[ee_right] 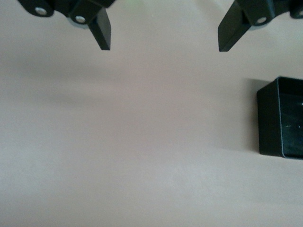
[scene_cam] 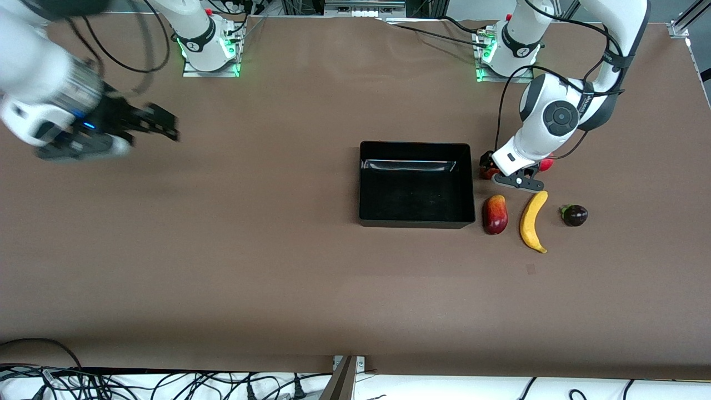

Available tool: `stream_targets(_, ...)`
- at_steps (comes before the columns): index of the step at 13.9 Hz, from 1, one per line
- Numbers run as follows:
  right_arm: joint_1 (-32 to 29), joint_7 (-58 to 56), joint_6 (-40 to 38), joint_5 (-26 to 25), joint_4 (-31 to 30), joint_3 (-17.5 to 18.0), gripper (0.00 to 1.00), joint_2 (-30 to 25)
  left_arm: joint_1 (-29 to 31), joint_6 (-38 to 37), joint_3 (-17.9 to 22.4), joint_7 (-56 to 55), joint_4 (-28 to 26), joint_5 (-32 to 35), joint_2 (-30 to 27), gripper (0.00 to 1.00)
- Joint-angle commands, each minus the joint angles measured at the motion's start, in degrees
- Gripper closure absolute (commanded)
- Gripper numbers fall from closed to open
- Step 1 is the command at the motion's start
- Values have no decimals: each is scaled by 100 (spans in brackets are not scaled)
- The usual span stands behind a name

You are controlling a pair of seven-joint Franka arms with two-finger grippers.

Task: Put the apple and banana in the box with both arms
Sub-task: 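Lower the left gripper onto the red apple and close it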

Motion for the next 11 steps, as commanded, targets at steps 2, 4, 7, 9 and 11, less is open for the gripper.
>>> stream_targets(2,-720,-289,162,-297,-861,496,0,-693,-8,566,-12,-67,-308,132,321,0)
stream_targets(4,-1661,-351,162,-376,-844,1427,0,-693,-8,567,-21,-67,-290,132,419,12)
stream_targets(7,-1972,-360,171,-595,-809,1739,0,-684,1,427,-21,-173,-246,132,332,91)
stream_targets(9,-1937,-351,162,-693,-669,1739,0,-597,-8,-10,-38,-199,-72,132,-45,99)
stream_targets(11,-1929,-333,171,-711,-510,1739,0,-500,-8,-1149,-187,-234,532,115,-450,99)
